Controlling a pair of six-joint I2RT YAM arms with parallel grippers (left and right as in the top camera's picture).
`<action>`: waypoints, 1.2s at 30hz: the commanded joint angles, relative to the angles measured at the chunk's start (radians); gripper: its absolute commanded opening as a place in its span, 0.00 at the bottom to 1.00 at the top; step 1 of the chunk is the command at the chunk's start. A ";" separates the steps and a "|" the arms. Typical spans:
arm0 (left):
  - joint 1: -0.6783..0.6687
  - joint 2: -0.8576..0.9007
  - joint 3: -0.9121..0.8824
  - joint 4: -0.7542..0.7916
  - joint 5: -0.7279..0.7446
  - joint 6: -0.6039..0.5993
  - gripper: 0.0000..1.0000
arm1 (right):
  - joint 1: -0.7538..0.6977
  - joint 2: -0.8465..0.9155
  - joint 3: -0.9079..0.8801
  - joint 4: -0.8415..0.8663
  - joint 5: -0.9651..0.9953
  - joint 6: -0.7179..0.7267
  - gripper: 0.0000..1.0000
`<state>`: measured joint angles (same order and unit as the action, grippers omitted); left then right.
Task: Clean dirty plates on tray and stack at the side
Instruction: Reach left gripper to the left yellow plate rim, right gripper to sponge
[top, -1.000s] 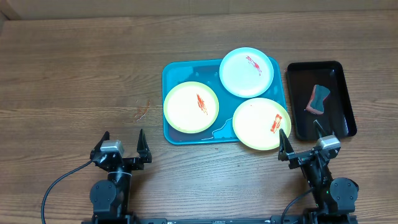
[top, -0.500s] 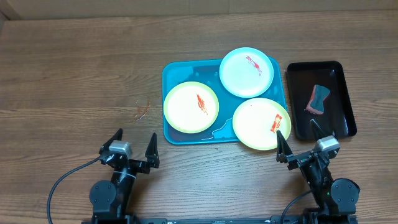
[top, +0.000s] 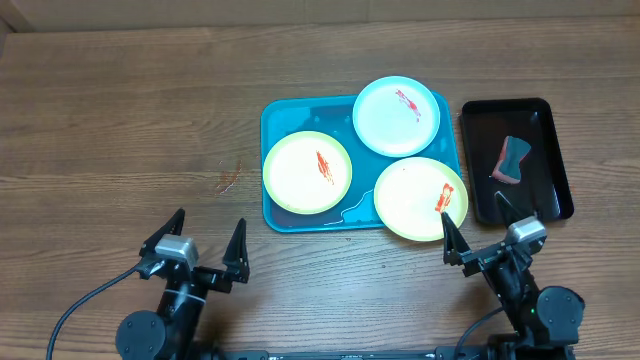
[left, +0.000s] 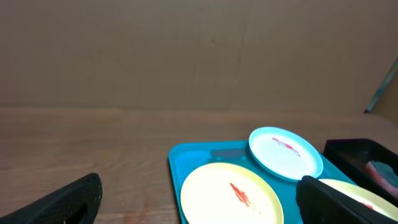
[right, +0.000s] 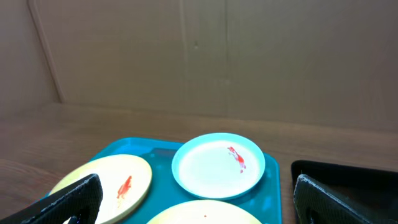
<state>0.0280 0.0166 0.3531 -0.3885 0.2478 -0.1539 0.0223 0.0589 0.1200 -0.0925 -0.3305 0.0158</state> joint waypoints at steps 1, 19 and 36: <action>-0.003 0.031 0.078 -0.042 -0.031 0.007 1.00 | 0.006 0.078 0.121 -0.028 -0.010 0.002 1.00; -0.290 0.678 0.599 -0.217 -0.251 0.066 1.00 | 0.006 0.814 0.835 -0.472 -0.012 -0.050 1.00; -0.705 1.290 0.946 -0.436 -0.428 0.065 1.00 | 0.006 0.999 1.004 -0.702 -0.051 -0.042 1.00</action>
<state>-0.6727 1.2778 1.2678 -0.8181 -0.2611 -0.1001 0.0219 1.0615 1.0924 -0.7807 -0.3450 -0.0265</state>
